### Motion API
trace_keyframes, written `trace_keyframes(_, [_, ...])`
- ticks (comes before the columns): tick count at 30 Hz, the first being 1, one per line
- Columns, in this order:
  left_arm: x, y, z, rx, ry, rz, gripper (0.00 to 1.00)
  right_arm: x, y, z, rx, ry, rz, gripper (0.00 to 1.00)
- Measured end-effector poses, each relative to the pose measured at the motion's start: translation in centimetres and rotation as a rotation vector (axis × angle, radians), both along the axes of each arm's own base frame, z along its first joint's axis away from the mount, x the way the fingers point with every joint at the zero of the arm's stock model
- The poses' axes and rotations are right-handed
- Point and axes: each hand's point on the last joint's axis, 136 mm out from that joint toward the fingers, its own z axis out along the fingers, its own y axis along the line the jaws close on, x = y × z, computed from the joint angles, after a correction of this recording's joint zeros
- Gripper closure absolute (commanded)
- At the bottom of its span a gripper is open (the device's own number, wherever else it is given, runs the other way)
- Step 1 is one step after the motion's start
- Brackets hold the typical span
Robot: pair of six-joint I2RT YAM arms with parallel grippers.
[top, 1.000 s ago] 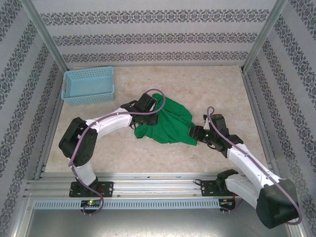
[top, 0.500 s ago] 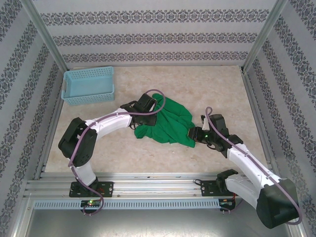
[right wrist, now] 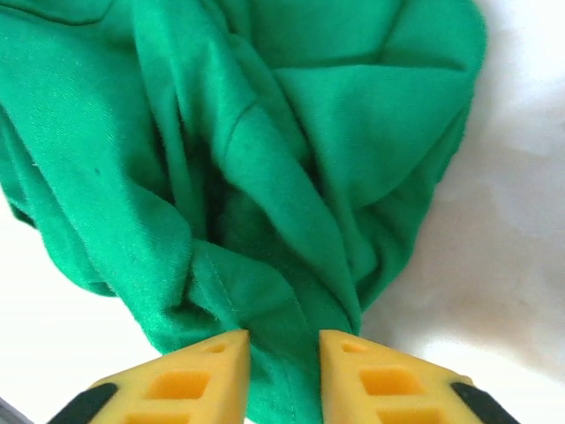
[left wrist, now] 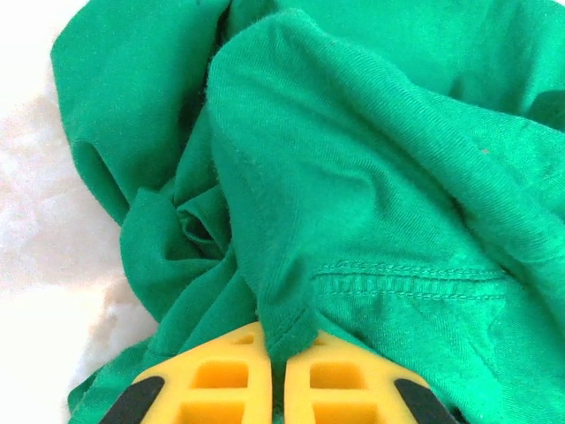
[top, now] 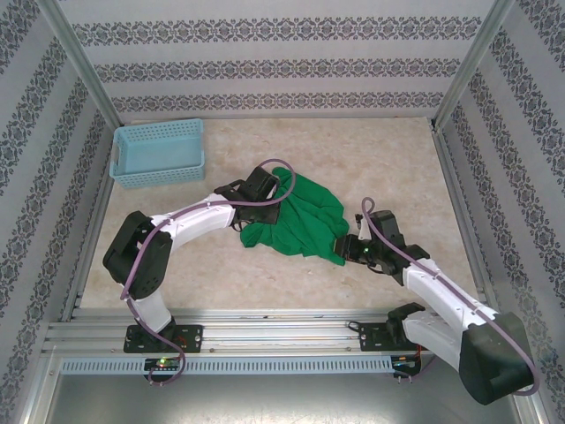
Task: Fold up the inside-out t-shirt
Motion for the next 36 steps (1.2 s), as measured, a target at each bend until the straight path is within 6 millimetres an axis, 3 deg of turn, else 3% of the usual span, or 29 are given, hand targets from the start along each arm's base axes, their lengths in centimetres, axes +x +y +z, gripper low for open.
trace_keyframes(11, [-0.1, 0.0, 0.3, -0.006, -0.005, -0.001, 0.97, 0.0, 0.6, 0.2, -0.024, -0.012, 0.026, 0.95])
trace_keyframes(15, [-0.3, 0.2, 0.8, -0.010, -0.015, -0.003, 0.99, 0.2, 0.7, 1.2, -0.050, -0.039, 0.028, 1.00])
trace_keyframes(17, [-0.5, 0.6, 1.2, -0.007, -0.026, -0.001, 1.00, 0.4, 0.3, 2.6, -0.066, -0.074, 0.017, 1.00])
trace_keyframes(20, [-0.7, 1.2, 2.6, -0.001, -0.064, -0.001, 1.00, 0.6, -0.6, 6.2, -0.077, -0.177, -0.013, 1.00])
trace_keyframes(28, [-1.5, 2.7, 10.8, -0.080, -0.266, 0.002, 1.00, -0.6, -2.9, 17.4, -0.008, -0.472, -0.092, 1.00])
trace_keyframes(32, [-2.4, 3.4, 13.1, -0.126, -0.341, 0.005, 1.00, -1.2, -3.5, 19.1, 0.006, -0.532, -0.112, 1.00])
trace_keyframes(36, [-2.1, 3.5, 12.1, -0.092, -0.332, 0.000, 1.00, -0.8, -3.8, 18.8, -0.007, -0.524, -0.131, 1.00])
